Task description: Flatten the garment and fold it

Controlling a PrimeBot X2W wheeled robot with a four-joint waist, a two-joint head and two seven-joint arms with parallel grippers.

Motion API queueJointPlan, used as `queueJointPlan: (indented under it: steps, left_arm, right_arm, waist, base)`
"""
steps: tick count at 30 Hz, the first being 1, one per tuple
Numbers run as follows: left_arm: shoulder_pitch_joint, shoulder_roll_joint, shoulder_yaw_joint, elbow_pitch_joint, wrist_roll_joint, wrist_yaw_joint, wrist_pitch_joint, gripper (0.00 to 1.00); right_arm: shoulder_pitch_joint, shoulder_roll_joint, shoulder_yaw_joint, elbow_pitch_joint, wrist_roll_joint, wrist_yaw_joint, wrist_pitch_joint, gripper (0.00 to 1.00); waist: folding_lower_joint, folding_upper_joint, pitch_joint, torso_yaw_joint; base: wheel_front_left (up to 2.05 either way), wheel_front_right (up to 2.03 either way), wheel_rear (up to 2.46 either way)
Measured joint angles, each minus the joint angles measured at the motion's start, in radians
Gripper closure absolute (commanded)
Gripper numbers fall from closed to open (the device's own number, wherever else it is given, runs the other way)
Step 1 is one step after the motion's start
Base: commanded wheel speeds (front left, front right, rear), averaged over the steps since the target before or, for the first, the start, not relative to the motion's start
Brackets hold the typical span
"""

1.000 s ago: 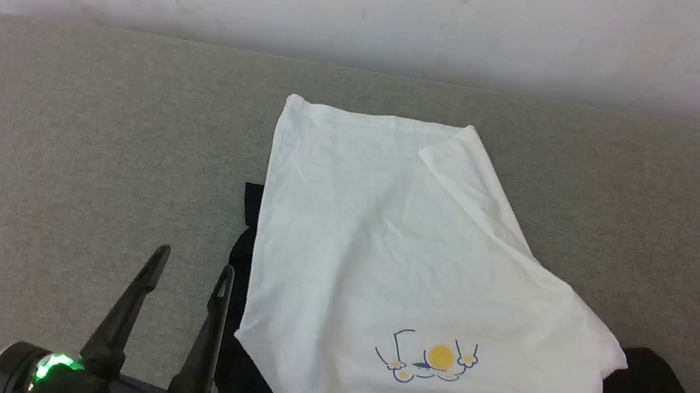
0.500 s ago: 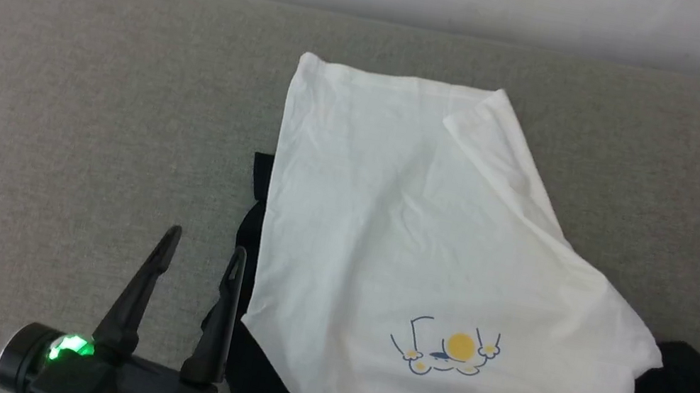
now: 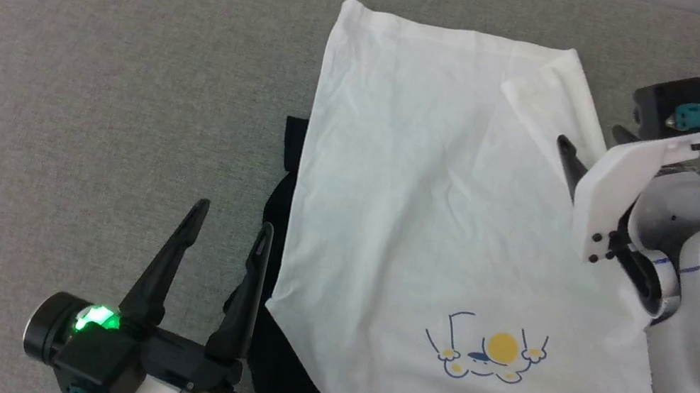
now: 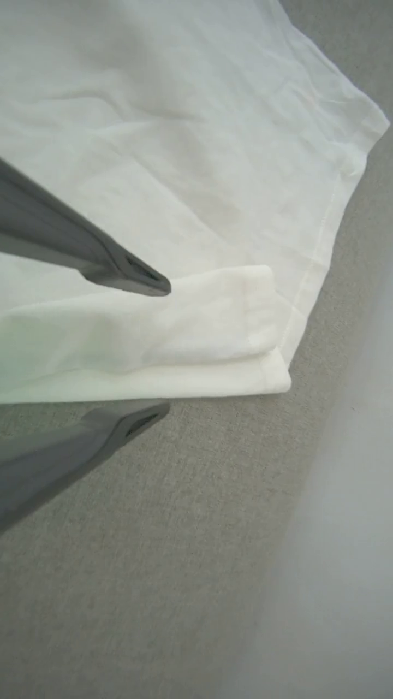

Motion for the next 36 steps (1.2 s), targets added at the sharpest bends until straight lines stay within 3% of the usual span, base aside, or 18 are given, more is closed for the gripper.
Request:
queueJointPlan:
  steps: [9, 10, 11, 12, 16, 19, 25, 36]
  left_arm:
    - [-0.003, -0.009, -0.005, 0.01, -0.001, -0.002, 0.0, 0.0]
    - [-0.003, -0.009, -0.005, 0.011, -0.001, -0.003, 0.0, 0.0]
    - [-0.003, -0.009, -0.005, 0.011, -0.001, -0.006, 0.0, 0.0]
    - [-0.003, -0.009, -0.005, 0.012, -0.001, -0.008, 0.0, 0.0]
    - [-0.003, -0.012, -0.004, 0.019, -0.001, -0.009, 0.0, 0.0]
    - [-0.003, -0.012, -0.004, 0.023, -0.001, -0.009, 0.0, 0.0]
    - [-0.003, -0.015, -0.003, 0.024, -0.001, -0.009, 0.0, 0.0]
    - [-0.003, -0.016, -0.001, 0.016, 0.0, -0.017, 0.0, 0.0]
  right_arm:
    - [-0.052, 0.012, 0.046, 0.179, -0.01, 0.0, -0.047, 0.0]
    - [-0.056, 0.013, 0.044, 0.191, -0.011, 0.0, -0.052, 0.13]
    - [-0.061, 0.014, 0.041, 0.2, -0.012, 0.0, -0.06, 0.5]
    - [-0.067, 0.016, 0.037, 0.21, -0.016, 0.0, -0.065, 0.6]
    - [-0.078, 0.021, 0.022, 0.238, -0.024, 0.0, -0.08, 0.9]
    - [-0.084, 0.022, 0.016, 0.25, -0.024, 0.0, -0.091, 1.0]
    - [-0.094, 0.016, -0.038, 0.246, -0.004, 0.0, -0.109, 1.0]
    - [-0.106, -0.103, -0.21, 0.201, -0.08, 0.0, -0.093, 1.0]
  waist:
    - [-0.0001, 0.0, 0.017, 0.038]
    - [-0.0001, 0.0, 0.017, 0.039]
    - [-0.0001, 0.0, 0.017, 0.04]
    - [-0.0001, 0.0, 0.017, 0.04]
    - [-0.0001, 0.0, 0.009, 0.035]
    - [-0.0002, 0.0, -0.002, 0.029]
    - [-0.0002, 0.0, -0.02, 0.013]
    - [-0.0001, 0.0, 0.026, 0.008]
  base:
    - [0.0, 0.0, 0.0]
    - [0.0, 0.0, 0.0]
    - [0.0, 0.0, 0.0]
    - [0.0, 0.0, 0.0]
    - [0.0, 0.0, 0.0]
    - [0.0, 0.0, 0.0]
    - [0.0, 0.0, 0.0]
    - [0.0, 0.0, 0.0]
